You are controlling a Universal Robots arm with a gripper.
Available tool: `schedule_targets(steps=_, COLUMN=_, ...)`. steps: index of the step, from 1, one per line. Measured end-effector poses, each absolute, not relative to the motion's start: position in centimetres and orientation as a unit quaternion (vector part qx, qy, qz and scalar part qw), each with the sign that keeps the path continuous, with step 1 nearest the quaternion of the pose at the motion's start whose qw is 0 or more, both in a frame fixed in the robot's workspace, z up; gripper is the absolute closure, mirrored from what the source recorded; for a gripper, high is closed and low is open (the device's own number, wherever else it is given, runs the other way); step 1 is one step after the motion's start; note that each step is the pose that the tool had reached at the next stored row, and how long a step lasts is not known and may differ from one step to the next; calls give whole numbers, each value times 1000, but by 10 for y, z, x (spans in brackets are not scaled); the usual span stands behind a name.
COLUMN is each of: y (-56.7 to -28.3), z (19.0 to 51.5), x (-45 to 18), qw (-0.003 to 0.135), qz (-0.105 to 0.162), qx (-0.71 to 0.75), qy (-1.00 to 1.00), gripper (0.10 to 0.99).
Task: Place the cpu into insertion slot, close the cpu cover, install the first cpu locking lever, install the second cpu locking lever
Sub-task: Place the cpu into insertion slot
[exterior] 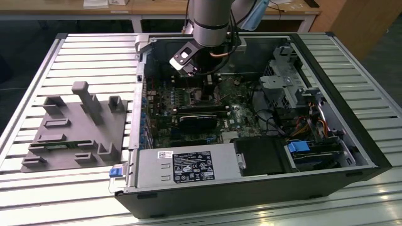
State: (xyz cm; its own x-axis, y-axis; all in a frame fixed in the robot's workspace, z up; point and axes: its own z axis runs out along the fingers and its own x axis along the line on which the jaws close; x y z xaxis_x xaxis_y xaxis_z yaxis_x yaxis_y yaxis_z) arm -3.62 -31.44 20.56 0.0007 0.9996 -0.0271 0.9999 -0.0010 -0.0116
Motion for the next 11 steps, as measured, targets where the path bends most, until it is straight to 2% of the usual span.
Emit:
schedule_targets(steps=1, y=-314, z=206, x=-36, qw=5, qz=-14, qx=707, qy=707, gripper=553)
schedule_targets(steps=2, y=-314, z=206, x=-36, qw=5, qz=-14, qx=707, qy=707, gripper=612)
schedule_targets(steps=3, y=-314, z=206, x=-36, qw=5, qz=-14, qx=707, qy=707, gripper=612)
schedule_targets(steps=5, y=-314, z=206, x=-36, qw=6, qz=-14, qx=707, qy=707, gripper=729)
schedule_targets(steps=6, y=-314, z=206, x=-36, qw=5, qz=-14, qx=707, qy=707, gripper=729)
schedule_targets(steps=9, y=-314, z=206, x=-36, qw=5, qz=-14, qx=707, qy=707, gripper=906)
schedule_targets(steps=10, y=-314, z=206, x=-36, qw=5, qz=-14, qx=707, qy=707, gripper=906)
schedule_targets(steps=11, y=-314, z=206, x=-36, qw=6, qz=-14, qx=707, qy=707, gripper=965)
